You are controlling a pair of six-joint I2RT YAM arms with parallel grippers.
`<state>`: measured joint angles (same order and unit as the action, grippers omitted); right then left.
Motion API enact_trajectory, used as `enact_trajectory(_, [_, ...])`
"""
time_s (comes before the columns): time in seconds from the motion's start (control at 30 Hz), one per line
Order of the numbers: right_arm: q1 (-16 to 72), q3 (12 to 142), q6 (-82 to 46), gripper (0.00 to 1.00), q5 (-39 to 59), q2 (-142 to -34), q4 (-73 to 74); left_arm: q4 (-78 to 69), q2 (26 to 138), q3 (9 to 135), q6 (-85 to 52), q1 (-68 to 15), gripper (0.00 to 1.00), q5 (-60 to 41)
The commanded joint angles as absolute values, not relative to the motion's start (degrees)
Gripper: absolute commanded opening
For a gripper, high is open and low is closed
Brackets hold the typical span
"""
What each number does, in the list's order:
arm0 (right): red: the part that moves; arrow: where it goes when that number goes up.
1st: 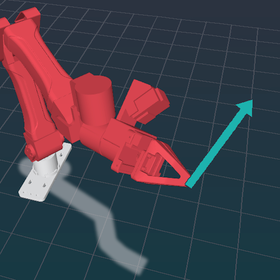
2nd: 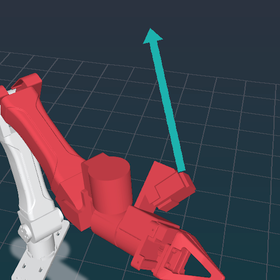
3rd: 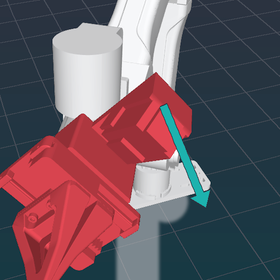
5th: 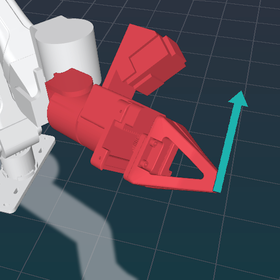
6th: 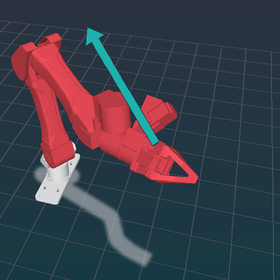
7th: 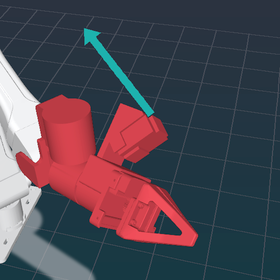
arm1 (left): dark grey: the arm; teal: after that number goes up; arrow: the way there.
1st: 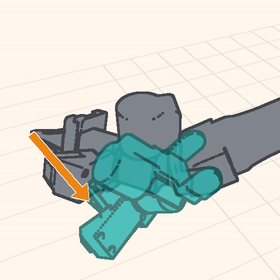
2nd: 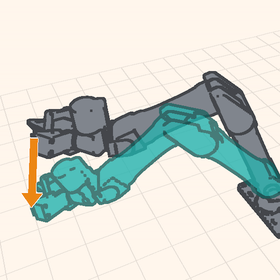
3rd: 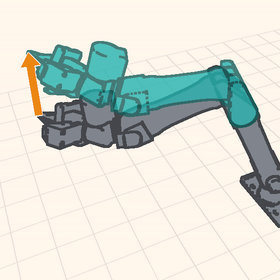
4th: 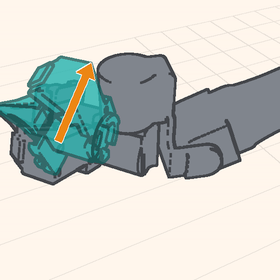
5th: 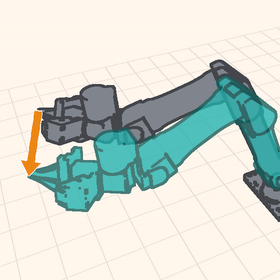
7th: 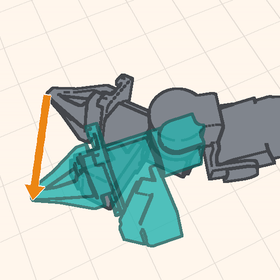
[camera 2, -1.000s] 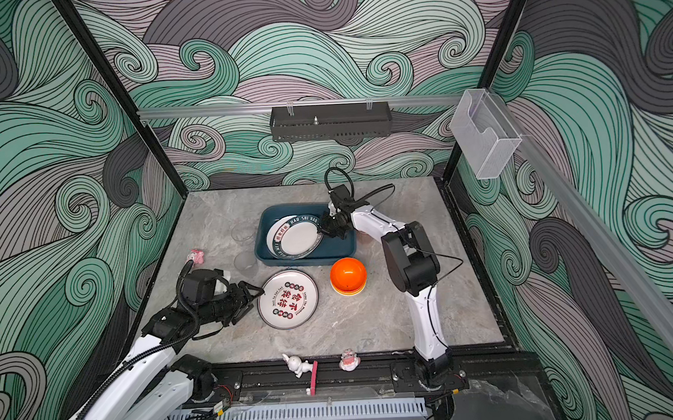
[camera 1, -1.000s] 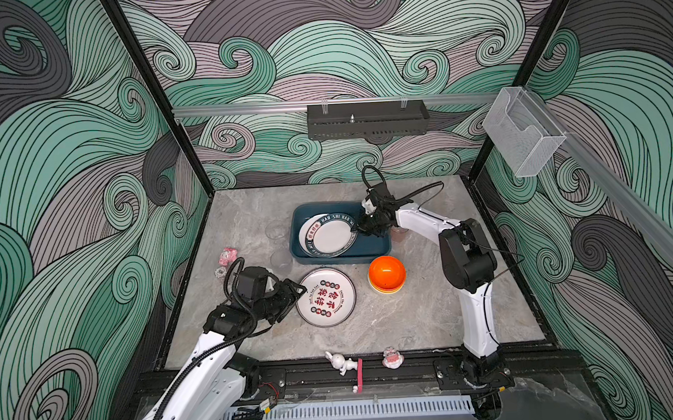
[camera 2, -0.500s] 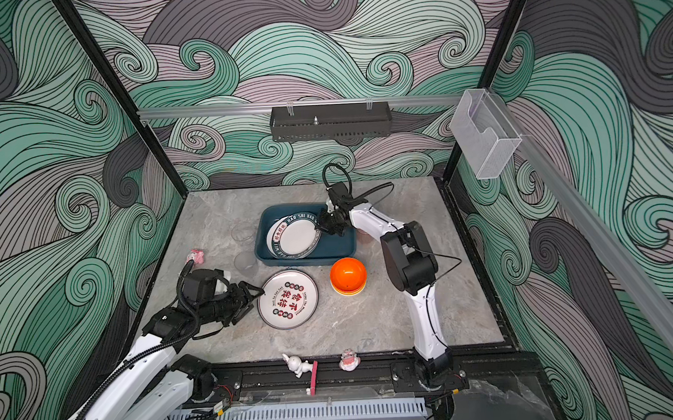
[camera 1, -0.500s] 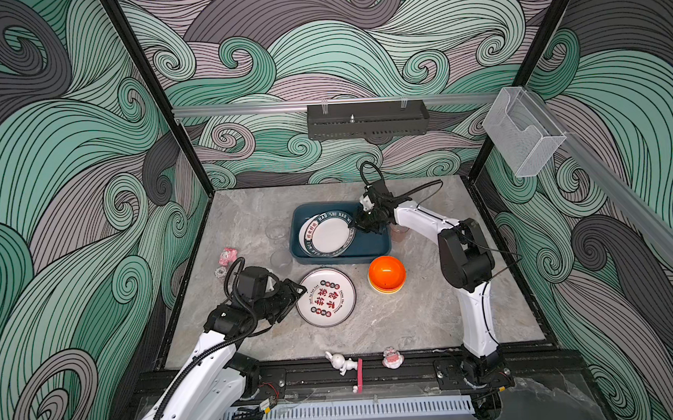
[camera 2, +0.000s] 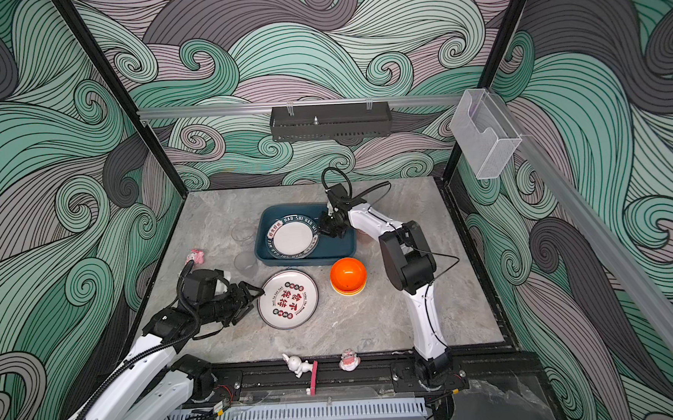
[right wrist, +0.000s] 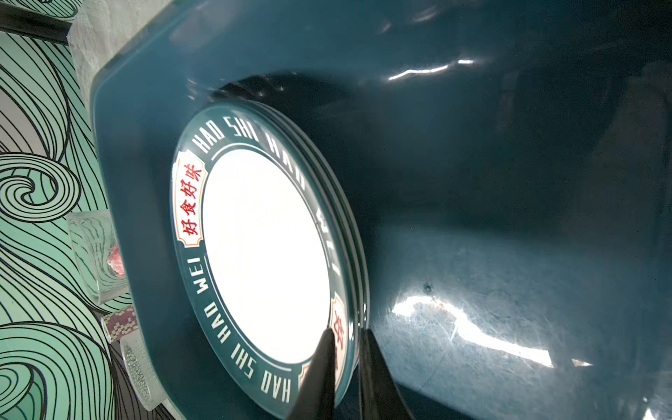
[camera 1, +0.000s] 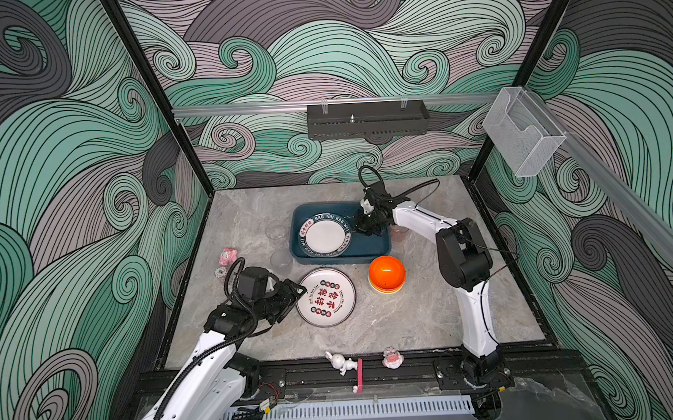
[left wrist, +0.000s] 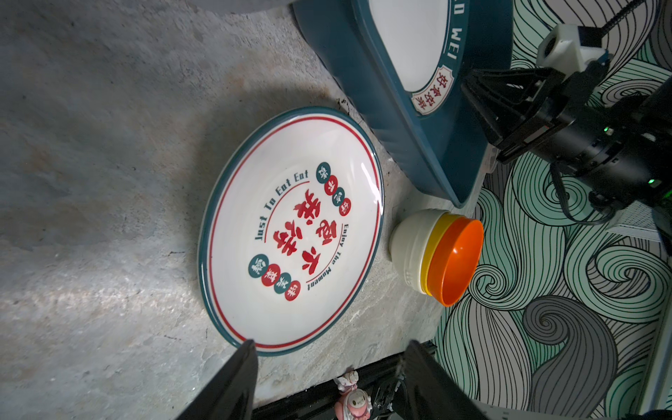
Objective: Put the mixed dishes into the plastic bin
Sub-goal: 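Lower the plate into the teal bin and open the right gripper, then move the right gripper to the red-printed plate rim near the left gripper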
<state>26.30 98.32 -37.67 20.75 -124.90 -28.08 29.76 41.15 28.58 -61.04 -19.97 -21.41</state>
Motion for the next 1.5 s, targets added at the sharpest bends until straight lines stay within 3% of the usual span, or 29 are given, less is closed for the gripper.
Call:
enact_trajectory(0.0, [26.75, 99.71, -36.48, 0.15, 19.68, -125.75, -29.19, 29.52, 41.37, 27.99, -61.08, -20.13, 0.67, -20.3])
enact_trajectory(0.3, [27.5, 97.43, -33.74, 0.18, 17.92, -120.14, -30.95, 32.47, 41.91, 28.49, -59.23, -20.13, 0.67, -19.04])
enact_trajectory(0.97, [34.95, 77.82, -24.42, 0.35, 17.67, -99.02, -35.2, 30.28, 49.5, 26.22, -54.05, -20.17, 0.72, -18.26])
enact_trajectory(1.47, [42.24, 71.3, -23.11, 0.41, 15.26, -100.11, -32.77, 21.99, 56.8, 22.59, -53.96, -20.13, 0.67, -19.52])
